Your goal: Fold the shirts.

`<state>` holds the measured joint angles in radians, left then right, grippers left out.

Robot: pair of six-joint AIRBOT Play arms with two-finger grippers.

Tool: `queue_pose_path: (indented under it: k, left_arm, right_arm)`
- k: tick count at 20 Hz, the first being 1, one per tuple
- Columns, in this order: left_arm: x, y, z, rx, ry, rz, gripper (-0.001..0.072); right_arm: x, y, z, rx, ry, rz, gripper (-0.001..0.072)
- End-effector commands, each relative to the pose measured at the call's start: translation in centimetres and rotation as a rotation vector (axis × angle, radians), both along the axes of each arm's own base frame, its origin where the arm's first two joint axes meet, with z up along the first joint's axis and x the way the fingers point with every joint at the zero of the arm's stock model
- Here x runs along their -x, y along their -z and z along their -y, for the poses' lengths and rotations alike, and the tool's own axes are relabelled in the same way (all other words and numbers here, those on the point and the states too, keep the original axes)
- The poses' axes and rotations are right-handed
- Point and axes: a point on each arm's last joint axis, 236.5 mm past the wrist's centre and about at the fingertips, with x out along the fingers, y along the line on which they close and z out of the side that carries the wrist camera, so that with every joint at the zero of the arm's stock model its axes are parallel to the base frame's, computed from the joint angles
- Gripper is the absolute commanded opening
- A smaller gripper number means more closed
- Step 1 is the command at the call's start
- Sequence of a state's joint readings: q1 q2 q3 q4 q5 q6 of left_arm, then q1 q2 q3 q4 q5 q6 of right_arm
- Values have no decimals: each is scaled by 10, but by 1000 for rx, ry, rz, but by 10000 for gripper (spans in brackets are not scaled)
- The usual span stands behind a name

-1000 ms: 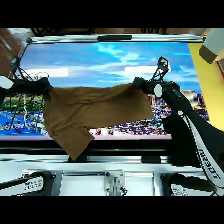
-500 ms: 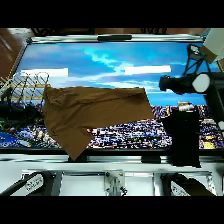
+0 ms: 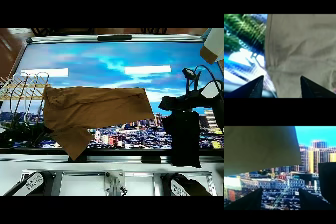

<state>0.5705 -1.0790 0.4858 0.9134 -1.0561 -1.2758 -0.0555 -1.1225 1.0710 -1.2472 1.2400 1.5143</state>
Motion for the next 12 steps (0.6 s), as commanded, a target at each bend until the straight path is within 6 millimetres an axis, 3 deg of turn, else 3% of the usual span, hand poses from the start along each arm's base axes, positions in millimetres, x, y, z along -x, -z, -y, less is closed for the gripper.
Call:
queue_pose_path:
  k: [1,2,3,7,10,12]
  left_arm:
    - [-22,14,8,6,-38,50,534]
    - [-28,17,12,4,-41,60,530]
    - [-33,19,15,-1,-44,68,473]
    - [-49,11,17,-1,-55,106,31]
    - [-60,-8,20,13,-3,143,34]
    - [-63,-21,23,23,24,164,34]
  right_arm:
    - [6,19,-6,-34,15,-23,580]
    - [9,25,-5,-33,18,-34,580]
    - [10,31,-5,-34,21,-45,580]
    - [10,62,-11,-67,40,-139,580]
    - [-1,87,-24,-145,79,-188,580]
    - [-13,105,-17,-123,104,-176,580]
